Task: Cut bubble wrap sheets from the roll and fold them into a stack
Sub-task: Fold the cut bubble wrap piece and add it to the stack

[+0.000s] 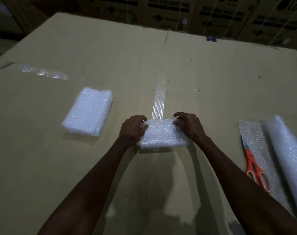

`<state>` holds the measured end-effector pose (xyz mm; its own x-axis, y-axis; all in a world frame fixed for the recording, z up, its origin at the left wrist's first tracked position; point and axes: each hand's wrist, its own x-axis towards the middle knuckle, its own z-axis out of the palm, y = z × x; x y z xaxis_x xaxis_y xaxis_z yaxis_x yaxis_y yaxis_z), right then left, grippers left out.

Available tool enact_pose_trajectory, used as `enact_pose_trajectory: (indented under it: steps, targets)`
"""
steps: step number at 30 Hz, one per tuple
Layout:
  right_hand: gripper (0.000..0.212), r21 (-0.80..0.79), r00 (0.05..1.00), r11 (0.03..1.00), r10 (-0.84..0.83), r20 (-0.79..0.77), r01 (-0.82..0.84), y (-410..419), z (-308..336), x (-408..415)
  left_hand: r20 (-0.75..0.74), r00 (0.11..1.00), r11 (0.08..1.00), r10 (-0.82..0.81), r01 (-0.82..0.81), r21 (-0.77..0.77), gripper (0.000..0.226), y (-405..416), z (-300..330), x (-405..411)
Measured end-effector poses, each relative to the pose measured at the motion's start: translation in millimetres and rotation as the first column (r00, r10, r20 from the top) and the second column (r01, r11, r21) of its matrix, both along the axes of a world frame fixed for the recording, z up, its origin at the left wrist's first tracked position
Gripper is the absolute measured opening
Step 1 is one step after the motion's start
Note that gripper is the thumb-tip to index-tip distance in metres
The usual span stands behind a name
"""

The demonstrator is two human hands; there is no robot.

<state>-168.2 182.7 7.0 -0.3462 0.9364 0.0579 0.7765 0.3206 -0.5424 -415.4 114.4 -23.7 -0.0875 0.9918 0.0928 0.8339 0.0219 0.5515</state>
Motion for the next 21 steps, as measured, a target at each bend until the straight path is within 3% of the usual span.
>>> enact_pose_trajectory:
  steps: [4, 7, 11, 13, 16, 21]
  targets:
    - [0.037, 0.011, 0.998, 1.0, -0.018, 0.065, 0.018, -1, -12, -3, -0.074, 0.997, 0.997, -0.038, 0.043, 0.065, 0.034, -2, -3, 1]
    - [0.041, 0.199, 0.991, 0.98, -0.054, 0.122, 0.029, -12, -15, -4, -0.152, 0.981, 0.981, -0.123, 0.144, 0.133, 0.036, -2, -2, 3]
    - [0.032, 0.378, 0.987, 0.92, -0.145, 0.071, 0.108, -48, -10, -23, -0.216, 0.963, 0.985, -0.161, 0.169, 0.02, 0.038, 4, 2, 6]
    - [0.031, 0.35, 0.983, 0.928, -0.167, 0.081, 0.129, -71, -15, -34, -0.245, 0.954, 0.984, -0.173, 0.177, -0.009, 0.039, 4, 4, 8]
    - [0.05, 0.225, 0.974, 0.962, -0.187, 0.131, 0.155, -94, -28, -43, -0.274, 0.945, 0.983, -0.178, 0.185, 0.001, 0.038, -5, 3, 8]
    - [0.07, 0.104, 0.961, 0.992, -0.102, 0.258, 0.077, -99, -46, -36, -0.349, 0.918, 0.944, -0.189, 0.268, 0.195, 0.039, -41, -14, 12]
